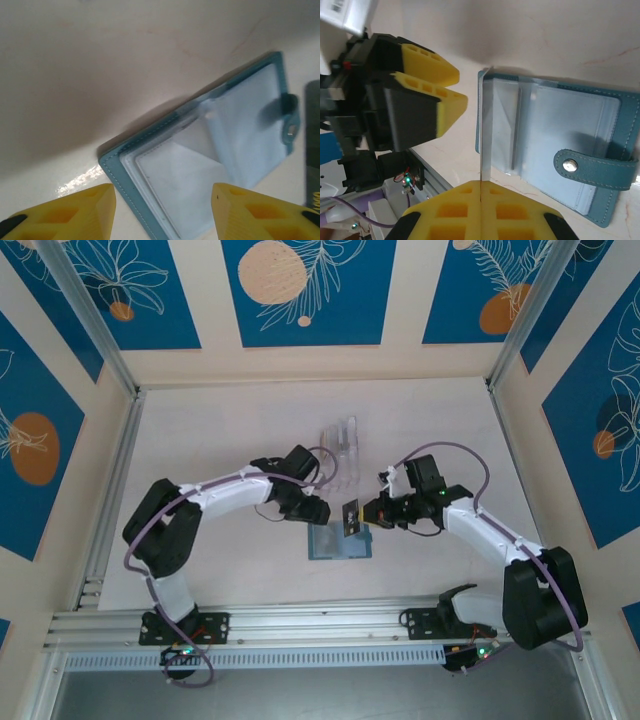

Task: Put the credit cards into the card holder
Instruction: Insert the credit card into the card slot.

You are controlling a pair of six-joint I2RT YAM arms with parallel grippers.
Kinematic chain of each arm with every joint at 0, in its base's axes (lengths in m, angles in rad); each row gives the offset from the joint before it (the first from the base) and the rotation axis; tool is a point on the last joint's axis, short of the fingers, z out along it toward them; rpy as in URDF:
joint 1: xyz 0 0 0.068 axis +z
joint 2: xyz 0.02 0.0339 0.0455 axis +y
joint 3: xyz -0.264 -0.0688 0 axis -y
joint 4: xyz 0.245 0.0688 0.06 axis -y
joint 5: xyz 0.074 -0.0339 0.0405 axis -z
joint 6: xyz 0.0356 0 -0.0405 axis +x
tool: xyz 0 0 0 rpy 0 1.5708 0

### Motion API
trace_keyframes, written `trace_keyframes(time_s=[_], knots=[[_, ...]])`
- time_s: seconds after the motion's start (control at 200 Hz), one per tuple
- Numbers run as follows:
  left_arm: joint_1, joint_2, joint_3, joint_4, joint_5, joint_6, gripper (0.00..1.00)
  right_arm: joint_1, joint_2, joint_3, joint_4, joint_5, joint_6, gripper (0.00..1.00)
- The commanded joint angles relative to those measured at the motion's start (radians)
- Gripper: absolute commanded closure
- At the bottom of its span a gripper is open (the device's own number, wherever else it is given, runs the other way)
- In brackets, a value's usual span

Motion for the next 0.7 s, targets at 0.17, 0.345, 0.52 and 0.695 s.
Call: trace_keyframes(time_s=[0.17,0.345,0.52,0.695], knots=[[-0.025,0.059,-0.049,0.0,-0.056,-0.015,0.49,0.008,0.013,-0.097,0.122,-0.044,0.049,1.0],[-0.026,0.072,-0.071,0.002,-0.075,-0.023,0.54,0.008,0.021,-0.14,0.173,-0.066,0.072,1.0],[-0.024,0.073,-0.098,0.003,-0.086,-0.03,0.56,0.015,0.042,-0.177,0.24,-0.11,0.093,1.0],[-0.026,0.075,-0.111,0.016,-0.079,-0.037,0.57,0.015,0.083,-0.201,0.306,-0.148,0.112,1.0]])
